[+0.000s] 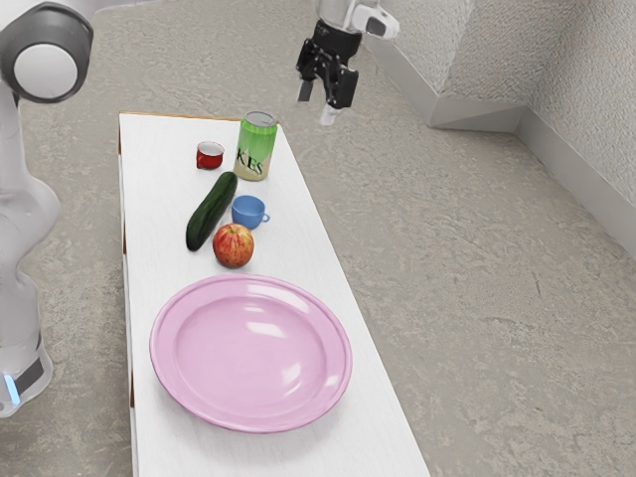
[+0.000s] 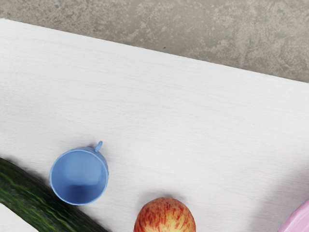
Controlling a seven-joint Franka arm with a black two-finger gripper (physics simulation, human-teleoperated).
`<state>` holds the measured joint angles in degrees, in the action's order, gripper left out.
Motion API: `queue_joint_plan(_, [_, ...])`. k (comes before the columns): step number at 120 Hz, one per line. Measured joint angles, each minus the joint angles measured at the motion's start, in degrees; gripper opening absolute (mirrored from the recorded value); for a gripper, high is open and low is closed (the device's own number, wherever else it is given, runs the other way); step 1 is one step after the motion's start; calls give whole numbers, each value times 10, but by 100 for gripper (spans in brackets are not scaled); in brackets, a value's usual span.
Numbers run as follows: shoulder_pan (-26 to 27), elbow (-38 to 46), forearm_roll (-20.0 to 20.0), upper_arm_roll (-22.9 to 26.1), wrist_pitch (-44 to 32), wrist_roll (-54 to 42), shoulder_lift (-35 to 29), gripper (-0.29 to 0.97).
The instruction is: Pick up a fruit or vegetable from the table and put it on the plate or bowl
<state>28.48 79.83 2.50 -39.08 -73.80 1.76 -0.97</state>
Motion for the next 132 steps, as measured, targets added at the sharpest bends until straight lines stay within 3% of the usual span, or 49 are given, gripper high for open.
queue_joint_plan(36, [-156,-15,-5,4,-110,9,5,66])
queue_joint_plan(40, [-179,-42,-12,9,-107,9,12,66])
queue_joint_plan(48, [-248,-173,-47,53,-95,10,13,66])
queue_joint_plan(57, [-306,-181,-82,74,-93,4,53,66])
queue_joint_plan(60, [-284,-178,-85,77,-94,1,72,66])
queue_joint_plan(66, [-171,-170,-72,78,-96,-8,112,66])
queue_joint_plan(70, [-128,-167,-54,80,-97,-15,139,66])
queue_joint_plan(84, [-104,-145,-11,89,-103,-38,191,66])
queue_joint_plan(94, [-50,-50,4,91,-141,-52,183,66])
queue_joint_plan(105, [-7,129,6,90,-204,-66,92,66])
queue_joint_plan(117, [20,330,-39,93,-268,-73,-79,66])
queue_joint_plan(122, [9,382,-59,95,-291,-75,-122,66])
queue_joint_plan(132, [-55,455,-81,150,-323,-79,-172,66])
